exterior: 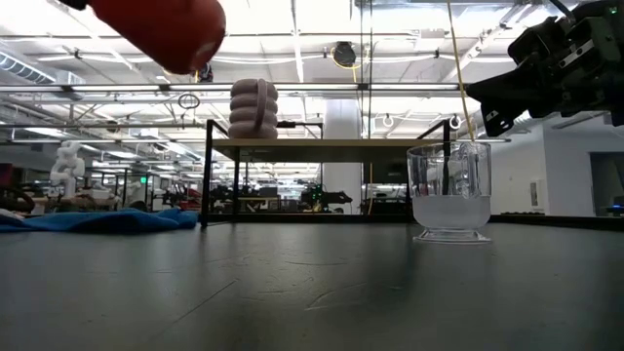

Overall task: Stack small to large cups/mugs on shelf
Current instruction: Put the red mug on the shelf

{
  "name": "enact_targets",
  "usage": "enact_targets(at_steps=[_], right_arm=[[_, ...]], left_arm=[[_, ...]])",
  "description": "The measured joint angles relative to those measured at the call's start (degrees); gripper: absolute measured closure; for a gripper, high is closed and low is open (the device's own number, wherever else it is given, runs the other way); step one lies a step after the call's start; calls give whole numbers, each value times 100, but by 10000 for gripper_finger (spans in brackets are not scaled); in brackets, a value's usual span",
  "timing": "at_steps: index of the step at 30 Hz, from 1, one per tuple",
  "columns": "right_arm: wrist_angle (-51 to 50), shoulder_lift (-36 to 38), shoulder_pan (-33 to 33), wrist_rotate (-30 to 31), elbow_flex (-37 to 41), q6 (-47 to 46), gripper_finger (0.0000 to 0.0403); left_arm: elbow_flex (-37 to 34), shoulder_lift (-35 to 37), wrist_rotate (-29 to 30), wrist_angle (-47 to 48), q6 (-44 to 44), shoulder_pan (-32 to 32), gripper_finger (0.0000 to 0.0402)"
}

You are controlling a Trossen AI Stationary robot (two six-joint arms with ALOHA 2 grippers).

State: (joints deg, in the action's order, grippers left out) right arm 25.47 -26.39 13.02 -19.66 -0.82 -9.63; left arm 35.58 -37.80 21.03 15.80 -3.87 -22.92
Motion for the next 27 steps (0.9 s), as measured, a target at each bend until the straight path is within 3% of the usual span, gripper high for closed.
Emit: enact_targets(at_steps=[9,18,27], right_arm=[[0,0,0,1,0,22,403],[0,0,0,2,-1,-5,403],[0,0,2,2,0,-15,403]], left_arm=[[-279,-275,-380,-812,-572,786,400],[-188,-1081,-824,-2342,-929,2242,400],[403,-1690,-2390,-2458,-1358,3501,400]])
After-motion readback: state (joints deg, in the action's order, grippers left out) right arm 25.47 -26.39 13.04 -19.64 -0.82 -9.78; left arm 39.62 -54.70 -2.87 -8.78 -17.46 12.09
